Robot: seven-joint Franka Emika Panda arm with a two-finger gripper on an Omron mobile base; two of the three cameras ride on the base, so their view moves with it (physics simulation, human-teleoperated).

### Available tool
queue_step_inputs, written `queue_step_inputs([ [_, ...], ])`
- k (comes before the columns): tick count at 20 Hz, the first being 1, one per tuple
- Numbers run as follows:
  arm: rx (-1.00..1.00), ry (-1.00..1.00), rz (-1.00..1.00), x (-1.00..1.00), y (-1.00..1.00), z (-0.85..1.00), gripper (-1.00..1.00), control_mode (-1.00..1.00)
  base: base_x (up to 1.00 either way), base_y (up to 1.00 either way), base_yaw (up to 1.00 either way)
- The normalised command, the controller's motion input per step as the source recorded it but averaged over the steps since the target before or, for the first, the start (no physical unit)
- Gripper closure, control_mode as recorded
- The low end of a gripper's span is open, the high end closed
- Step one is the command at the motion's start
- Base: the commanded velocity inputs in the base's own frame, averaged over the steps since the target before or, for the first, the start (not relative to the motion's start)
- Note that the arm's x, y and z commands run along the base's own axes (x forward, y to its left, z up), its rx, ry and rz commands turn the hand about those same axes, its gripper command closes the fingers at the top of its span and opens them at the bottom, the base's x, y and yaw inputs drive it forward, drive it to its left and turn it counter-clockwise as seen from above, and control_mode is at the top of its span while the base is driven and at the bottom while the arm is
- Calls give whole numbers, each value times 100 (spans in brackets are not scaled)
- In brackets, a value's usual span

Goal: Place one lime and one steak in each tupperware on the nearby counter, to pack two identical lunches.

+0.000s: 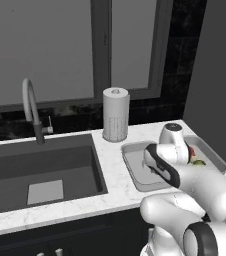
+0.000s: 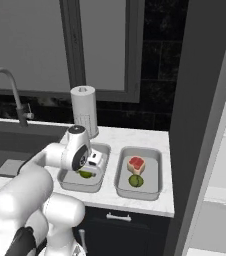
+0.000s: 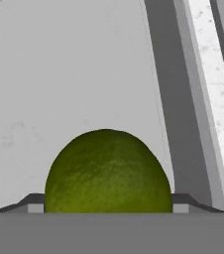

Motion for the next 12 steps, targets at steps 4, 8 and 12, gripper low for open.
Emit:
queue_step_inputs([
  [4, -4, 0, 0, -1, 31, -47, 100, -100, 0, 0, 0],
  [8, -6, 0, 0, -1, 36, -34, 100, -100, 0, 0, 0],
  [12, -1, 0, 0, 0, -3, -49, 100, -100, 0, 0, 0],
])
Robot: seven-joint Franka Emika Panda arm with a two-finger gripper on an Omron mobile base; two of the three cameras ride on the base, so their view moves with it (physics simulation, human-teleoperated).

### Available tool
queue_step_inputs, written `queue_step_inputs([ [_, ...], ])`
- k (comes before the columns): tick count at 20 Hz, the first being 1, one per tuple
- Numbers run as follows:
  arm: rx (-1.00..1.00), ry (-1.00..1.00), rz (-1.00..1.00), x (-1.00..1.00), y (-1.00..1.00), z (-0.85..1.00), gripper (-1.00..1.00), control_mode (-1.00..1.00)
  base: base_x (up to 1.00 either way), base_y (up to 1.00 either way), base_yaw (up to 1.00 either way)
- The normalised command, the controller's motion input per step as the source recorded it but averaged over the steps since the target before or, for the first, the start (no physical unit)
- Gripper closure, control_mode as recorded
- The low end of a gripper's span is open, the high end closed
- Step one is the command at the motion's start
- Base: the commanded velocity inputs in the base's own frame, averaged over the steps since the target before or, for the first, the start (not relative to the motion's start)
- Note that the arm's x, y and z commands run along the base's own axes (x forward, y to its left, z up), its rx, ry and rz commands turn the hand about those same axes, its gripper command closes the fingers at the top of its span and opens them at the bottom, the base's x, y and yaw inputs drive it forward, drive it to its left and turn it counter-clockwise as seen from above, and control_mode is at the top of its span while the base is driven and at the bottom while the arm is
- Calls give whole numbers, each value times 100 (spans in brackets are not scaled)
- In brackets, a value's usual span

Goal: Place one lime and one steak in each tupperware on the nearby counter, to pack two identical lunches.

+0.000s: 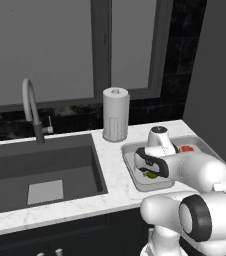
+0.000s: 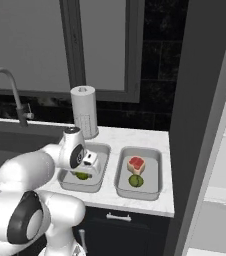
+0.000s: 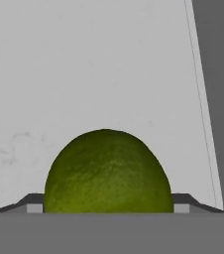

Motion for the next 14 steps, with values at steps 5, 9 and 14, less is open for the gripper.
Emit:
queue_step_inputs([
  [5, 0, 0, 0, -8, -1, -30, -100, -100, 0, 0, 0],
  [9, 0, 0, 0, -25, -1, 0, -100, -100, 0, 0, 0],
  [14, 0, -4, 0, -27, -3, 0, -100, -100, 0, 0, 0],
])
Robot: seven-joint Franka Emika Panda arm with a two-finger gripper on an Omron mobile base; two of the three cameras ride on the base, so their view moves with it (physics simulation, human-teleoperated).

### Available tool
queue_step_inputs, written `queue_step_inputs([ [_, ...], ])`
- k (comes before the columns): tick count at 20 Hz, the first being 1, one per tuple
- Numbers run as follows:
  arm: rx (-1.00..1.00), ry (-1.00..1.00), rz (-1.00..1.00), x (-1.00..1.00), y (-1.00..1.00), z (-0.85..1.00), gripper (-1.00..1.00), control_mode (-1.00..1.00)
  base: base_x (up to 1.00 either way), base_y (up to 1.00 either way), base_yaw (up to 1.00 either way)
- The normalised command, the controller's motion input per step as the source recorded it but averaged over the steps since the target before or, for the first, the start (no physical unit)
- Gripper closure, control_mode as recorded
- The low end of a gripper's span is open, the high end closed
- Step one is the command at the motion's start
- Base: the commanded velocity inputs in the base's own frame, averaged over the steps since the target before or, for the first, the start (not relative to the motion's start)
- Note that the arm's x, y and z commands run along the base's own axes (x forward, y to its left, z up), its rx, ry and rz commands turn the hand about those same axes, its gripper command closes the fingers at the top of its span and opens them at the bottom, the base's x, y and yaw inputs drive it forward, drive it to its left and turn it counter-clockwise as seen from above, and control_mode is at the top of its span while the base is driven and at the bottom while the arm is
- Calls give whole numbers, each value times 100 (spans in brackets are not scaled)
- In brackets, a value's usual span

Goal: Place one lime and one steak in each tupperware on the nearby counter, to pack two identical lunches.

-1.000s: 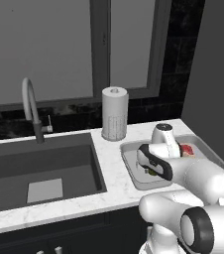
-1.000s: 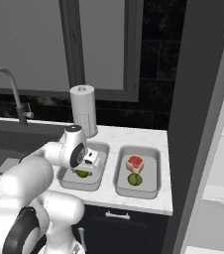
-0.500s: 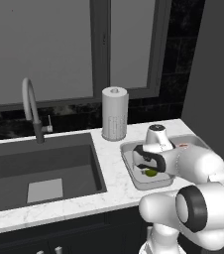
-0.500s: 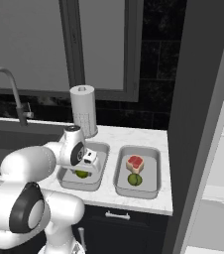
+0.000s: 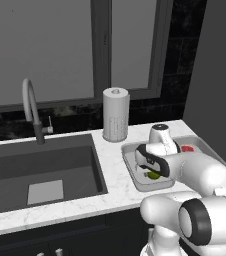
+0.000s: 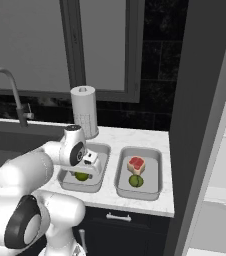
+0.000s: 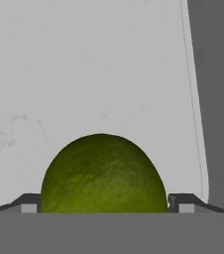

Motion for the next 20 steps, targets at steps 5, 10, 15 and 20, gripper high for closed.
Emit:
queue_step_inputs([
  [5, 0, -26, 0, 0, 0, 14, -100, -100, 0, 0, 0],
  [10, 0, -24, 0, -4, 0, 10, -100, -100, 0, 0, 0],
  [15, -2, -11, 0, 14, 0, -21, -100, -100, 0, 0, 0],
  [20, -3, 0, 0, 29, 0, -64, -100, -100, 0, 0, 0],
])
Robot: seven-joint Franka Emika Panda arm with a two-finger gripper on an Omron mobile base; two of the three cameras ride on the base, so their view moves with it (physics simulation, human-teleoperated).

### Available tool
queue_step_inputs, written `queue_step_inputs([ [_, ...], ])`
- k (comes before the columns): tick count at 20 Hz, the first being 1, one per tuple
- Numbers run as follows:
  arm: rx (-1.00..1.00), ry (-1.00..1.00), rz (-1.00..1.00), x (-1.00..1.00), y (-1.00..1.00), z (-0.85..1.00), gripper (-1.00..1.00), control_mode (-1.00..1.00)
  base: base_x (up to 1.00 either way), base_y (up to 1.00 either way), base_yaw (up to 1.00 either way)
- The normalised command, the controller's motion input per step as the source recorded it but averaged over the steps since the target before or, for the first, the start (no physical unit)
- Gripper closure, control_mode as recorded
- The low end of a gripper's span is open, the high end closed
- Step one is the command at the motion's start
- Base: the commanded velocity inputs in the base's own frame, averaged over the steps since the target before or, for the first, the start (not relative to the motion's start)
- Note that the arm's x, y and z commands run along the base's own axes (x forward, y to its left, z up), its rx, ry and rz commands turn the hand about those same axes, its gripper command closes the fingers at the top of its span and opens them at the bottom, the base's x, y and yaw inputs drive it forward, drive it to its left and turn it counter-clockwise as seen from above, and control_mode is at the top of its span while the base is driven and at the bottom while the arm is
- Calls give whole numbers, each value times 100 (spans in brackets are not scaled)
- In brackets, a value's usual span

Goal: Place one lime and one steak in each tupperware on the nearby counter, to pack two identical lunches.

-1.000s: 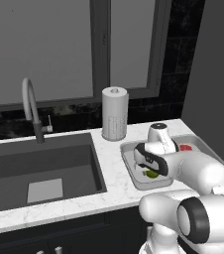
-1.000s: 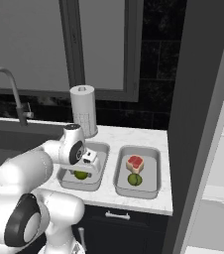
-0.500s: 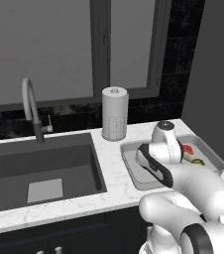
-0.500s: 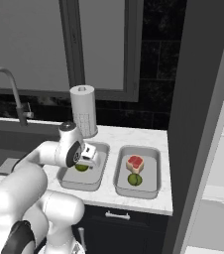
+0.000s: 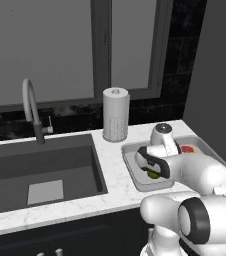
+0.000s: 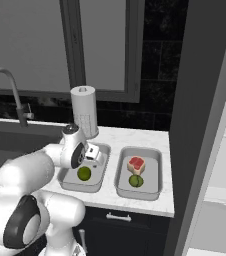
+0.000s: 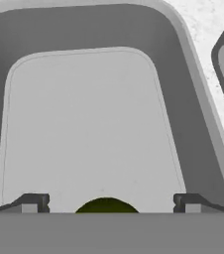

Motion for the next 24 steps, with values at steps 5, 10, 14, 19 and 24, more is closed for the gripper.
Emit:
queue_step_inputs([
  [5, 0, -22, 2, -93, 0, 36, -100, -100, 0, 0, 0],
  [10, 0, -37, 4, -100, 0, 70, -100, -100, 0, 0, 0],
  [14, 0, -29, 3, -100, 0, 56, -100, -100, 0, 0, 0],
  [19, -2, -29, 6, -100, 1, 49, -100, -100, 0, 0, 0],
  [24, -8, -21, 8, -98, 25, 37, -100, -100, 0, 0, 0],
])
